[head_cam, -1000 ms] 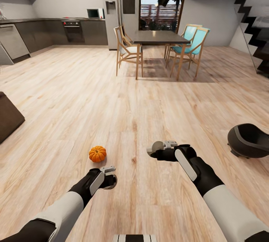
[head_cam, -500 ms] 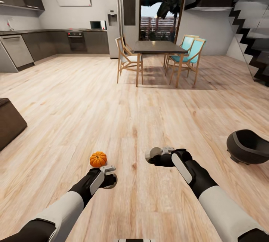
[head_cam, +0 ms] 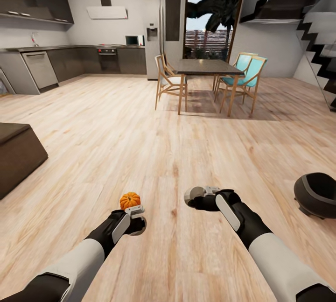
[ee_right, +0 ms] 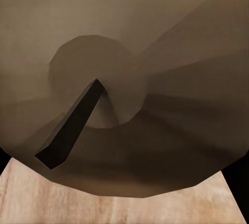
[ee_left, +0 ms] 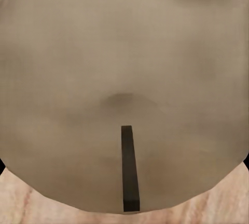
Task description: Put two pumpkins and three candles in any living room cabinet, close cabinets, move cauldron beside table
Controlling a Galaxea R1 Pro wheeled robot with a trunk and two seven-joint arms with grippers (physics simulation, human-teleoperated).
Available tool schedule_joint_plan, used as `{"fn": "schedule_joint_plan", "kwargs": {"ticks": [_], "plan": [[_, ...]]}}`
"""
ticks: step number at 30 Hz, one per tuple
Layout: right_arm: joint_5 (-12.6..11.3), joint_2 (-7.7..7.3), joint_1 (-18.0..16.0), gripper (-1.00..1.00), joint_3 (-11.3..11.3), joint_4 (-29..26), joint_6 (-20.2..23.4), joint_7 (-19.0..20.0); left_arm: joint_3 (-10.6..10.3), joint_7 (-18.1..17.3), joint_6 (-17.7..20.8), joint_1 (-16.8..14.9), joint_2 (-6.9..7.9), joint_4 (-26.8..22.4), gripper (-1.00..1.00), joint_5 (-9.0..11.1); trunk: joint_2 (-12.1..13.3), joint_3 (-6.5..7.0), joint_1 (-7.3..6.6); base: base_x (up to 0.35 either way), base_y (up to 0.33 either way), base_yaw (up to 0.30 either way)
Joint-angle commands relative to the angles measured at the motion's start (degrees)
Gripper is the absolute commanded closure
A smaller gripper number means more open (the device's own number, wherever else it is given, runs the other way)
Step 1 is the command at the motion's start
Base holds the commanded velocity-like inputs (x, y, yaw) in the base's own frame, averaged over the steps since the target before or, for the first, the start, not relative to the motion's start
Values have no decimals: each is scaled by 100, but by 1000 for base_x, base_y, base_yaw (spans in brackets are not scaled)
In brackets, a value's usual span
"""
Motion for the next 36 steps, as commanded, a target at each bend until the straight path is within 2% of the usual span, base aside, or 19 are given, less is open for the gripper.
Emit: {"fn": "schedule_joint_plan", "kwargs": {"ticks": [1,15,36], "plan": [[-59,-8,-5,100,18,0,13,-49,-41,44,18,-1,4,-9,100,60,0,9,-3,0,0,135],[-68,-27,-18,100,0,273,3,-42,-16,35,24,-3,13,-9,100,60,18,202,-40,0,0,132],[-59,-27,-18,100,9,357,2,-45,-14,35,25,-3,24,-6,100,67,46,492,-94,0,0,131]]}}
